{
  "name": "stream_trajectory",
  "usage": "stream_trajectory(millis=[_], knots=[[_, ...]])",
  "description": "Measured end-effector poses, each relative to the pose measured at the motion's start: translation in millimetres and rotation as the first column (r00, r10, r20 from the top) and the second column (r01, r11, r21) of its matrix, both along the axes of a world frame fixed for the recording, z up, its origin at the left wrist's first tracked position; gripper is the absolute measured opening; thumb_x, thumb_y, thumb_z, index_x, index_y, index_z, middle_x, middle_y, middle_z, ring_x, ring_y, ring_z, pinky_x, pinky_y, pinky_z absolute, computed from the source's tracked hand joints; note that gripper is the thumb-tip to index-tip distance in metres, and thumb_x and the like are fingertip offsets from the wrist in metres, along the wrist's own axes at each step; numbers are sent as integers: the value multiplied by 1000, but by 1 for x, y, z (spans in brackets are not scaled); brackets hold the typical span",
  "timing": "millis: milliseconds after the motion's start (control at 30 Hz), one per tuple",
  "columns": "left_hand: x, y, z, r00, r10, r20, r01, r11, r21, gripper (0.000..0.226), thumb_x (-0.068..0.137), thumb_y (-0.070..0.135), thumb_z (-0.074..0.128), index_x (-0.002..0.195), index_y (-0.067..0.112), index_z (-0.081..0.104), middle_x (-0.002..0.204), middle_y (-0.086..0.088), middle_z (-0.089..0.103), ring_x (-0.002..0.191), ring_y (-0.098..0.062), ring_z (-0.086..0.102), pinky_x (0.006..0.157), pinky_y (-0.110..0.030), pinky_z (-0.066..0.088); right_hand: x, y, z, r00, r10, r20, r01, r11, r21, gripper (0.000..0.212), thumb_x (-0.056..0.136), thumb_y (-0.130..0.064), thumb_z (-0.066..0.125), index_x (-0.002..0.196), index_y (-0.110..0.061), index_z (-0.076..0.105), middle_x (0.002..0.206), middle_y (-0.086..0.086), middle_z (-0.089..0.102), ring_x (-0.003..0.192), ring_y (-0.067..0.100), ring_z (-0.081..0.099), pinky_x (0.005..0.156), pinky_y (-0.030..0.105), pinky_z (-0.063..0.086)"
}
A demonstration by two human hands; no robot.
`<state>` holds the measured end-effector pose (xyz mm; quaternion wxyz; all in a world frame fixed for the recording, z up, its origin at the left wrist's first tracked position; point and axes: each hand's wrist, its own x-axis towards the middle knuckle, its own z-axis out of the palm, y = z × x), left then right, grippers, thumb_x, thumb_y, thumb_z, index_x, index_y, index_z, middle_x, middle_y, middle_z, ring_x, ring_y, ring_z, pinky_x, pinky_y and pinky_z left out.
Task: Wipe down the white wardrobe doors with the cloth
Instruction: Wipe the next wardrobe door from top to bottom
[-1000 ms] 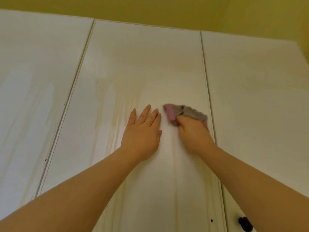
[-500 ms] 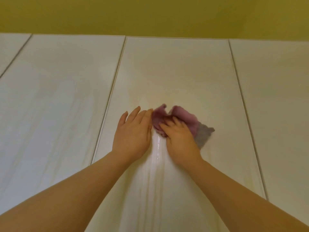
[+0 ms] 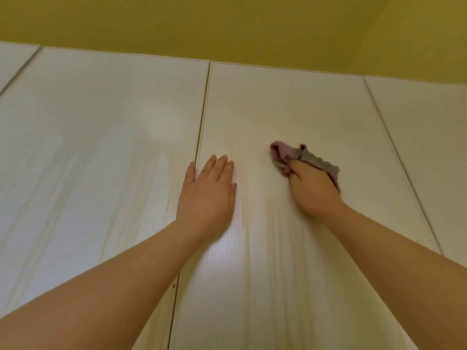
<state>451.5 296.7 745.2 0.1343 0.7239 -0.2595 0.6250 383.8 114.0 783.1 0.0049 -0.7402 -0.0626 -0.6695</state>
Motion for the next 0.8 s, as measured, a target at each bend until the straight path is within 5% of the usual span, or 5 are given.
stream_trajectory(millis=[67, 267, 500, 667, 800], knots=[[3, -3, -1, 999, 29, 29, -30, 1000, 3, 52, 102, 33, 9, 152, 20, 4, 160, 6, 1, 146, -11, -4, 114, -40, -14, -1, -3, 10, 995, -97, 37, 91, 987, 133, 47, 93, -3, 35, 138, -16, 41, 142, 6, 41, 130, 27, 35, 110, 32, 23], [15, -17, 1, 953, -13, 304, 58, 988, -141, 33, 93, 11, 42, 118, 10, 64, 120, -6, 66, 118, -26, 58, 110, -47, 3, 15, 35, -16, 990, 8, -143, -40, 975, -219, 46, 95, -12, 35, 138, -28, 42, 141, -2, 43, 129, 19, 37, 108, 26, 23], [14, -10, 24, 886, 53, 461, 24, 987, -160, 16, 72, -4, 57, 65, 10, 62, 63, 0, 56, 59, -24, 55, 107, -47, 15, 3, 16, 36, 966, -251, 62, 236, 954, 184, 43, 97, -22, 31, 138, -33, 37, 145, -8, 35, 133, 17, 27, 111, 52, 6], [23, -8, 23, 924, -42, 380, 103, 984, -142, 20, 86, 6, 58, 102, 14, 68, 108, -2, 67, 106, -23, 62, 110, -44, -1, 18, 52, 26, 984, -177, -9, 173, 971, -167, 38, 97, -30, 31, 132, -32, 47, 142, -4, 38, 131, 18, 28, 109, 42, 17], [27, -2, 18, 934, -138, 330, 182, 977, -108, 40, 102, 23, 31, 139, 26, 46, 147, 9, 40, 141, -11, 28, 109, -37, -21, 1, 18, 50, 969, -247, 30, 238, 954, 180, 37, 97, -44, 28, 129, -42, 45, 149, 3, 27, 136, 26, 20, 109, 44, 16]])
